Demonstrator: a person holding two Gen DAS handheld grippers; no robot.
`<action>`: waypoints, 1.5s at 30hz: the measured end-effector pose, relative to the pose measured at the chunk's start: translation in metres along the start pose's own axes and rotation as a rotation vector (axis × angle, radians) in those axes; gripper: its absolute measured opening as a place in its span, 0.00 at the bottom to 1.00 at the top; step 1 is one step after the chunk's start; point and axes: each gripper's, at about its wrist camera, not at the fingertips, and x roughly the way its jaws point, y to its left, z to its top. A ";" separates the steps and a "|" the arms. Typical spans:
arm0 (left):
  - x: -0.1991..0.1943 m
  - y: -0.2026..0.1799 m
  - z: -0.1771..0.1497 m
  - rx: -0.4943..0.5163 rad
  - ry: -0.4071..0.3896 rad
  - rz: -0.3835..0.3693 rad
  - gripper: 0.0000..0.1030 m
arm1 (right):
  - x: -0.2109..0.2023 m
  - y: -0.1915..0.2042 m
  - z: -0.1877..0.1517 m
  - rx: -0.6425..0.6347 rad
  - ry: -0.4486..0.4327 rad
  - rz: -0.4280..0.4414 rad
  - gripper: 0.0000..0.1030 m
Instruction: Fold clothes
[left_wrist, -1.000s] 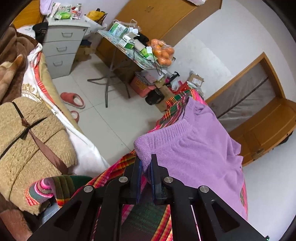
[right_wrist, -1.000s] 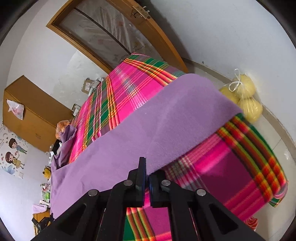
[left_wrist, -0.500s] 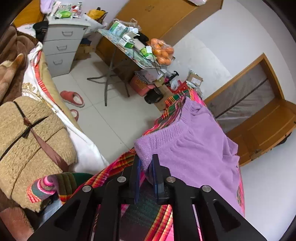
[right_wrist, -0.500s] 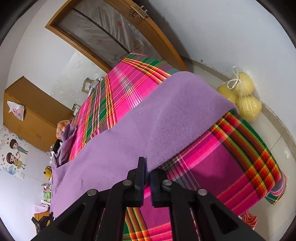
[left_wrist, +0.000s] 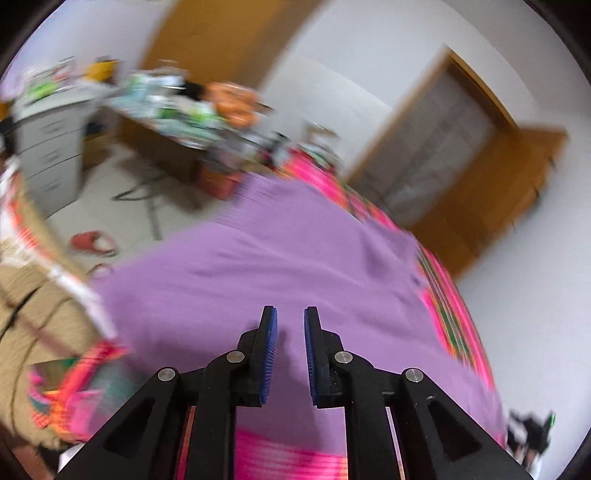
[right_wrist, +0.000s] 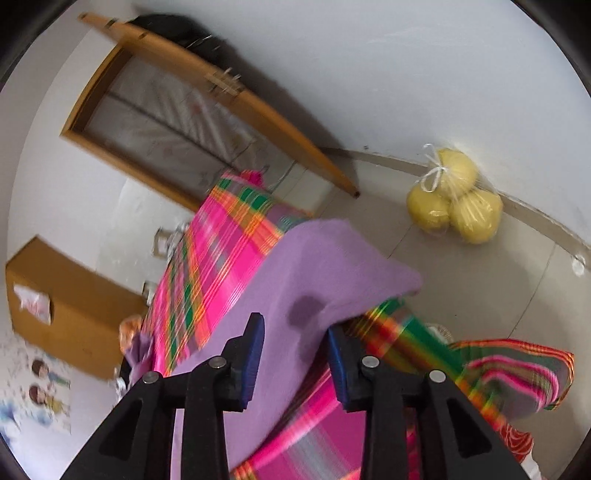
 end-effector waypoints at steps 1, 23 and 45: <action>0.010 -0.012 -0.002 0.034 0.027 -0.018 0.14 | 0.001 -0.003 0.003 0.009 -0.006 -0.011 0.16; 0.062 -0.064 -0.035 0.196 0.201 -0.070 0.14 | -0.039 -0.027 0.017 -0.001 -0.203 -0.131 0.16; 0.083 -0.067 -0.038 0.208 0.211 -0.150 0.17 | 0.165 0.269 -0.164 -0.812 0.513 0.220 0.16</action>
